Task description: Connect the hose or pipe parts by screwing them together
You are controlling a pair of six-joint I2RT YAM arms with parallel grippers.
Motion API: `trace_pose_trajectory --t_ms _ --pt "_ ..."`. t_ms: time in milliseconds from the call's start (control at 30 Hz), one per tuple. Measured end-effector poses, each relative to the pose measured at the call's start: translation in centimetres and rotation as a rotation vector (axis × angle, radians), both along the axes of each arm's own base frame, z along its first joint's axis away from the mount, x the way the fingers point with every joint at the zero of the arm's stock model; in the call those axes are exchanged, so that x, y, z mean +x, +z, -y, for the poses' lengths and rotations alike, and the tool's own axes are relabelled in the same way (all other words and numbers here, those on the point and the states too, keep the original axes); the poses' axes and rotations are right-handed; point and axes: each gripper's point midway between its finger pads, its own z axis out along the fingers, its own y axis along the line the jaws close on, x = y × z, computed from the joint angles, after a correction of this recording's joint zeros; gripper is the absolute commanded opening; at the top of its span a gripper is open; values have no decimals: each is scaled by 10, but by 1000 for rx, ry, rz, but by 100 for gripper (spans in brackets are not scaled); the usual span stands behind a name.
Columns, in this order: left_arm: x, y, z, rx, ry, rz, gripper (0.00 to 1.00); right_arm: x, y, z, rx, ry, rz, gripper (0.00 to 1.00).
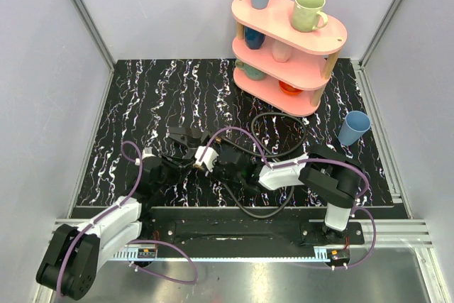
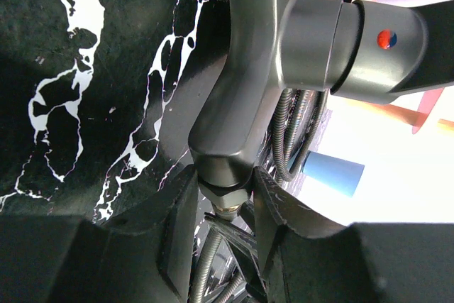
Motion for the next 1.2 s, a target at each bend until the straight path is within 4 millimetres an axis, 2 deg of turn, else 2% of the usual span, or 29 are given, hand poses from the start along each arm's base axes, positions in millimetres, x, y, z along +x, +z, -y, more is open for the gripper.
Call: trace_pose_trajectory --t_ms 400,700,1200 --pt "1 3 -2 41 -10 -4 0 3 4 -2 -50 54 74 0" --pt "6 10 -6 55 11 28 0 5 12 -8 -93 25 7 0" --pt "2 3 -7 58 7 30 0 0 4 -10 -59 -5 -103 0"
